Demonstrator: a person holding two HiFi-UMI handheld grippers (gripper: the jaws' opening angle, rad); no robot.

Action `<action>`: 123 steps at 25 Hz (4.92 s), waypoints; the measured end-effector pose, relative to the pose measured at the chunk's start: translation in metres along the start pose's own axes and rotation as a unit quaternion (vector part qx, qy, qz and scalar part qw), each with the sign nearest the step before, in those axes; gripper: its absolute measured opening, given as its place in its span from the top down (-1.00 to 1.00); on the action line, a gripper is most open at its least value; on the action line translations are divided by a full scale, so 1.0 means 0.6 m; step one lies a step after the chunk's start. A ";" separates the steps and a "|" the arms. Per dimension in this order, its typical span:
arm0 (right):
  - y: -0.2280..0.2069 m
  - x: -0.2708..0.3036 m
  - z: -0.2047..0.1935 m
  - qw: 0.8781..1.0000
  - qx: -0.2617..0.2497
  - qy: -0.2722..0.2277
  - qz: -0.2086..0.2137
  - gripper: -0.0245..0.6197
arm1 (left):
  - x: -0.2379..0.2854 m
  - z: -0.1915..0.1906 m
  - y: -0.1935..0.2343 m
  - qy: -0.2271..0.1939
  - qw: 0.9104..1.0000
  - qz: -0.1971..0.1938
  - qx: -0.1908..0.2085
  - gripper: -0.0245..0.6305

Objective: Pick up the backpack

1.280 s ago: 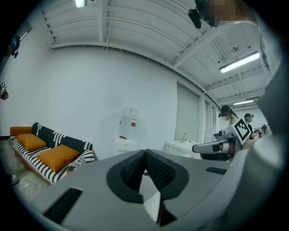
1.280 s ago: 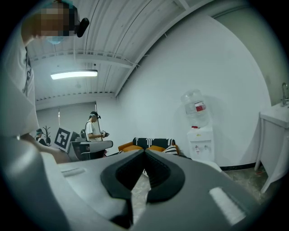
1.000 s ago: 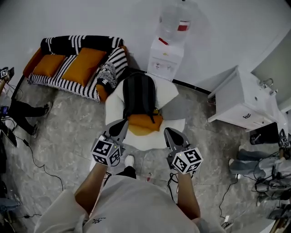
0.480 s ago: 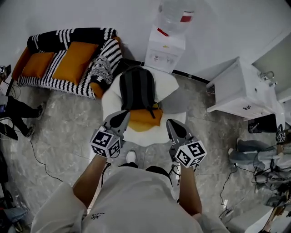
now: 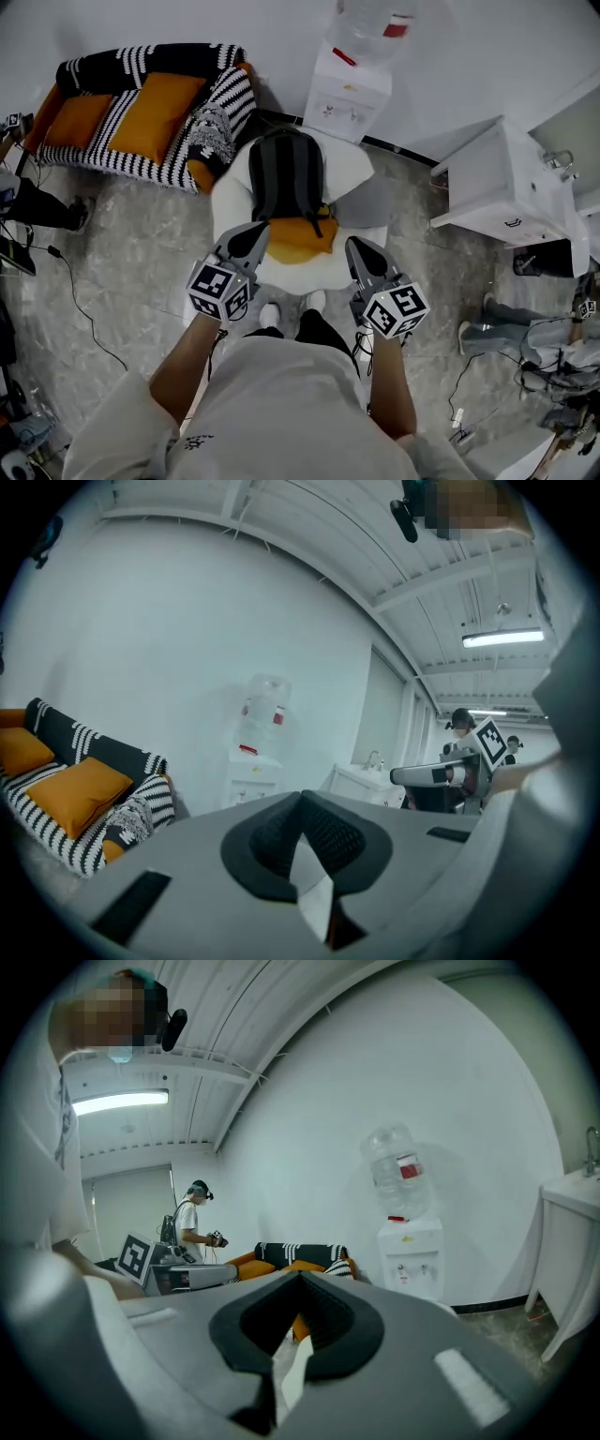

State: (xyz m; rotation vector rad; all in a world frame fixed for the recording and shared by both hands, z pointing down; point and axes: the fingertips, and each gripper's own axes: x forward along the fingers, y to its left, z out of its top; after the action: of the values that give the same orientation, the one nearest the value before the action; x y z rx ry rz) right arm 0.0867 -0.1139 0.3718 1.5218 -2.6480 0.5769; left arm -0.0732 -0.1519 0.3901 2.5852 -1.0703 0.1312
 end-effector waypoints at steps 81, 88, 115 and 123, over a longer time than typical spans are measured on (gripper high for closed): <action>-0.463 0.604 -0.409 0.990 -0.027 0.138 -0.001 0.91 | 0.423 -0.415 0.511 0.159 0.975 0.156 -0.001 0.93; -0.479 0.621 -0.435 0.989 -0.030 0.144 -0.019 0.91 | 0.446 -0.449 0.540 0.169 0.975 0.146 -0.009 0.75; -0.500 0.689 -0.495 0.983 -0.031 0.180 0.000 0.15 | 0.516 -0.512 0.557 0.192 0.978 0.059 -0.057 0.30; -0.482 0.704 -0.505 0.985 0.008 0.171 0.019 0.15 | 0.526 -0.513 0.551 0.189 0.979 0.031 -0.061 0.30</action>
State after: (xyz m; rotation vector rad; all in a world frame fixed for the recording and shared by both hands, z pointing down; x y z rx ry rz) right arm 0.0634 -0.4935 0.8291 1.2447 -2.4190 0.7850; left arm -0.0668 -0.4755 0.8362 2.2925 -0.9811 0.5325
